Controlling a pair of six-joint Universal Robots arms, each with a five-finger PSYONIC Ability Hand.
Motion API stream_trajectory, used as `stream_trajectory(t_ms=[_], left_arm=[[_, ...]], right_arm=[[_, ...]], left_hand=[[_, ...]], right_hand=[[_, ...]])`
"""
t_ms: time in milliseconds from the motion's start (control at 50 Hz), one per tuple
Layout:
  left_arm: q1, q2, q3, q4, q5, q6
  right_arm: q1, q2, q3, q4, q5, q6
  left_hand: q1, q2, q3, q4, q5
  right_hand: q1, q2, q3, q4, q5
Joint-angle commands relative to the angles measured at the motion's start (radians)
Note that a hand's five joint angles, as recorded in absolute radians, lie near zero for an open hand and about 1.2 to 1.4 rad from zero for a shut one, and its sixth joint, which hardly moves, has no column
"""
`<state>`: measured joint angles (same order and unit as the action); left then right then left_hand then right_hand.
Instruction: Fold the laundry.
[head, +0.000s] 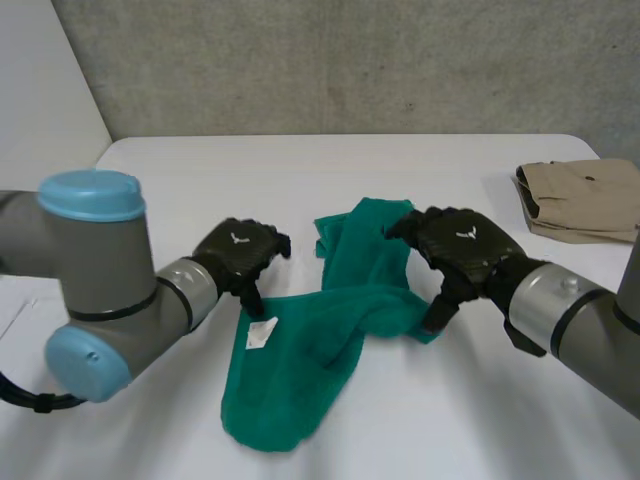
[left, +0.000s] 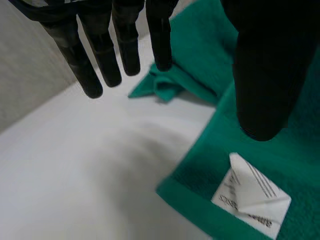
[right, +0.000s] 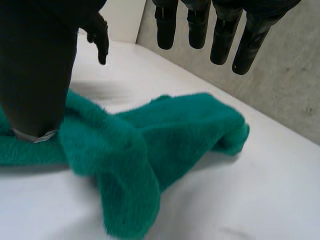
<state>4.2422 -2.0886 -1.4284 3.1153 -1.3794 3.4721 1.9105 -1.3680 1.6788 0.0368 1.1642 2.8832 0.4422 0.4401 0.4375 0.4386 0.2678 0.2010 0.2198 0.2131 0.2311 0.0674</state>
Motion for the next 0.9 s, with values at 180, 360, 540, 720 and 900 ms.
stream_trajectory(t_ms=[180,360,540,720,900], left_arm=[[-0.015,-0.123,0.039,-0.009,0.042,0.002],[-0.015,-0.154,0.045,-0.004,0.046,0.004],[-0.015,-0.177,0.045,0.0,0.039,0.005],[-0.019,-0.176,0.037,0.057,0.03,0.005],[-0.067,-0.075,0.031,0.112,-0.148,-0.004]], right_arm=[[-0.039,-0.002,0.134,-0.066,-0.001,-0.101],[-0.041,0.0,0.144,-0.074,-0.001,-0.101],[-0.041,0.0,0.153,-0.084,-0.001,-0.101],[-0.039,0.0,0.157,-0.087,0.0,-0.101],[-0.051,0.001,0.16,-0.095,0.011,-0.101]], left_hand=[[0.209,0.211,0.214,0.212,0.209],[0.171,0.173,0.175,0.174,0.17],[0.209,0.211,0.213,0.212,0.208],[0.954,0.956,0.959,0.958,0.954],[0.954,0.956,0.959,0.958,0.954]], right_hand=[[-0.026,-0.045,-0.039,-0.057,-0.067],[-0.026,-0.045,-0.039,-0.057,-0.067],[-0.026,-0.045,-0.039,-0.057,-0.067],[-0.026,-0.045,-0.039,-0.057,-0.067],[-0.026,-0.045,-0.039,-0.057,-0.067]])
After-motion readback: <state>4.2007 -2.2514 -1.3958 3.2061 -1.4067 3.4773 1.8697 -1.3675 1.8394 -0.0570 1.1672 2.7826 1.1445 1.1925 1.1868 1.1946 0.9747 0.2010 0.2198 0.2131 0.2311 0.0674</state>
